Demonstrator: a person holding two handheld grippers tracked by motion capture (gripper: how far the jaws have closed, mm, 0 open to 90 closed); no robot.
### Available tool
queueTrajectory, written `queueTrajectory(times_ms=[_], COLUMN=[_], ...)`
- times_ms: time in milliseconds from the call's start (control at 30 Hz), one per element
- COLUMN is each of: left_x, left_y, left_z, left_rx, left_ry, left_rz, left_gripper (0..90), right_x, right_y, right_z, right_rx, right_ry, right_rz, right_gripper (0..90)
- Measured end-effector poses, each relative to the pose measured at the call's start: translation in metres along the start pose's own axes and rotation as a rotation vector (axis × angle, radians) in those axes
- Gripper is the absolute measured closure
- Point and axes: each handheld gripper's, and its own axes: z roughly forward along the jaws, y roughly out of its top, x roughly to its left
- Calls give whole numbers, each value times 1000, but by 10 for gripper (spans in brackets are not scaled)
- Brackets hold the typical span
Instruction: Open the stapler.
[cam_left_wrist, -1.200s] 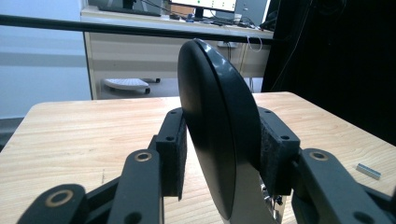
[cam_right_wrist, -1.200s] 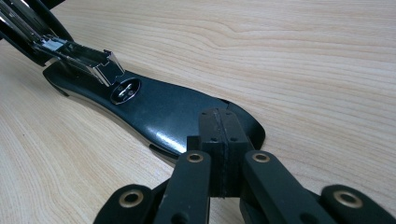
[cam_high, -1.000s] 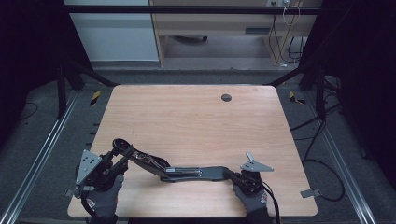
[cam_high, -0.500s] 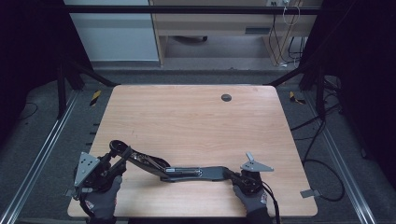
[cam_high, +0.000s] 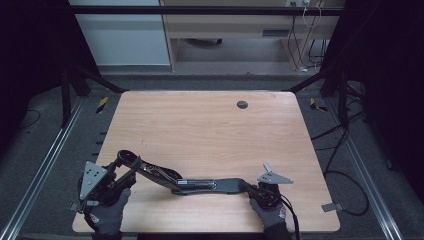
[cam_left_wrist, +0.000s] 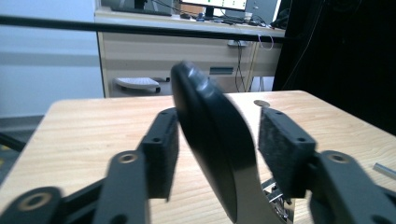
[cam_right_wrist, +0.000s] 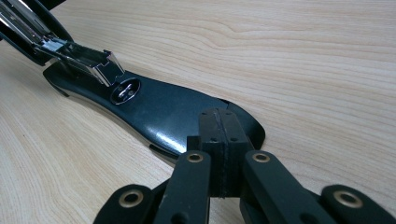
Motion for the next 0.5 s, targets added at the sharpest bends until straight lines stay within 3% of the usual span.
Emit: queueTrajectory(times_ms=[233, 500], left_x=[3, 8], left_y=[11, 30], left_z=[4, 5], left_rx=[29, 27], left_ry=[23, 28], left_rz=[13, 25], left_gripper=[375, 343], right_x=[0, 0], right_y=[0, 0], right_z=[0, 0], right_rx=[-1, 1], right_ry=[-4, -1], right_rz=[-6, -8], right_gripper=[900, 900])
